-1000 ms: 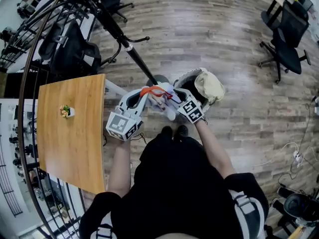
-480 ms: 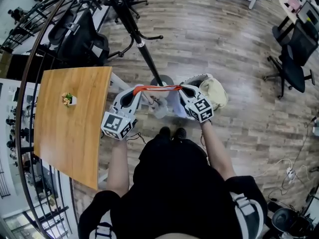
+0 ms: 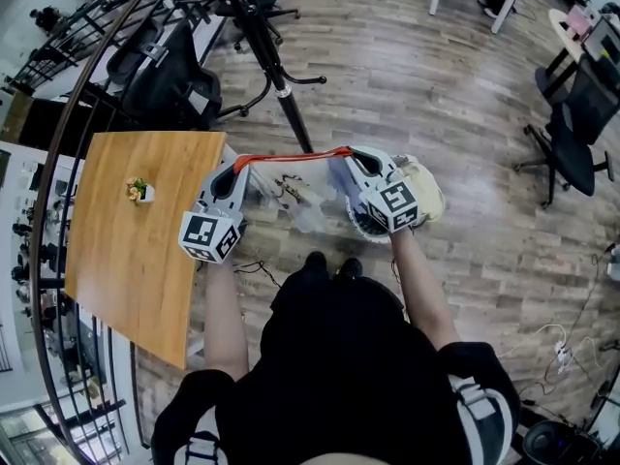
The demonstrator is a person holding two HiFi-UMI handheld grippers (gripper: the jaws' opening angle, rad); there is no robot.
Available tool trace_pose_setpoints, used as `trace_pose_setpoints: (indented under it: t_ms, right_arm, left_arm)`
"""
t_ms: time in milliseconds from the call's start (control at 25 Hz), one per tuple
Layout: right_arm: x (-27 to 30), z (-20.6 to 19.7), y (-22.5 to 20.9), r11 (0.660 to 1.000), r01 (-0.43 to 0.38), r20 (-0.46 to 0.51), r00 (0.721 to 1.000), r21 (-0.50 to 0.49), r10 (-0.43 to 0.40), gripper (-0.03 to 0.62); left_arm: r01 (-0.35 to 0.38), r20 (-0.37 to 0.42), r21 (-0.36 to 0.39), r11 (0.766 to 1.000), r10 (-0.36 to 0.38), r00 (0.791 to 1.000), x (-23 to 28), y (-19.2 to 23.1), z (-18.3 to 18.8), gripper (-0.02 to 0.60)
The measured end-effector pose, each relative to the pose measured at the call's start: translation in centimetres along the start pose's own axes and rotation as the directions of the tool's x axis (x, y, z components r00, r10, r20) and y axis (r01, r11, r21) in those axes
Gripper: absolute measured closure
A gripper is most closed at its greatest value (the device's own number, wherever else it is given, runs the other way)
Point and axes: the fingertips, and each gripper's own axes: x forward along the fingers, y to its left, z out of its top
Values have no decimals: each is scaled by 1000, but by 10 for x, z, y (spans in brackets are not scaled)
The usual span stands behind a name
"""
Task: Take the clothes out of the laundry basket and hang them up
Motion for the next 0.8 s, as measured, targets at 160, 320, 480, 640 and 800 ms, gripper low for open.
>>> trace_pose_setpoints:
  t_ms: [160, 320, 480, 640, 800]
  right_arm:
    - [4, 24, -1, 1000, -7, 26, 1000, -31, 8, 576]
    - [8, 40, -1, 998, -15, 40, 999, -63, 17, 576]
    - [23, 50, 3, 996, -18, 39, 999, -91, 21, 576]
    - [42, 59, 8, 994, -11, 38, 999, -106, 15, 576]
    - [66, 64, 5, 993, 19, 42, 999, -119, -15, 576]
  left_arm:
    - [-37, 2, 10, 999, 37, 999, -2, 17, 4, 554]
    - [-62, 12, 19, 998, 62, 998, -3, 31, 6, 555]
    - [-69, 28, 19, 997, 68, 997, -5, 52, 6, 554]
    - [-63, 47, 13, 998, 62, 997, -4, 78, 8, 554]
    - [-35, 57, 15, 999, 34, 998, 8, 107, 8, 554]
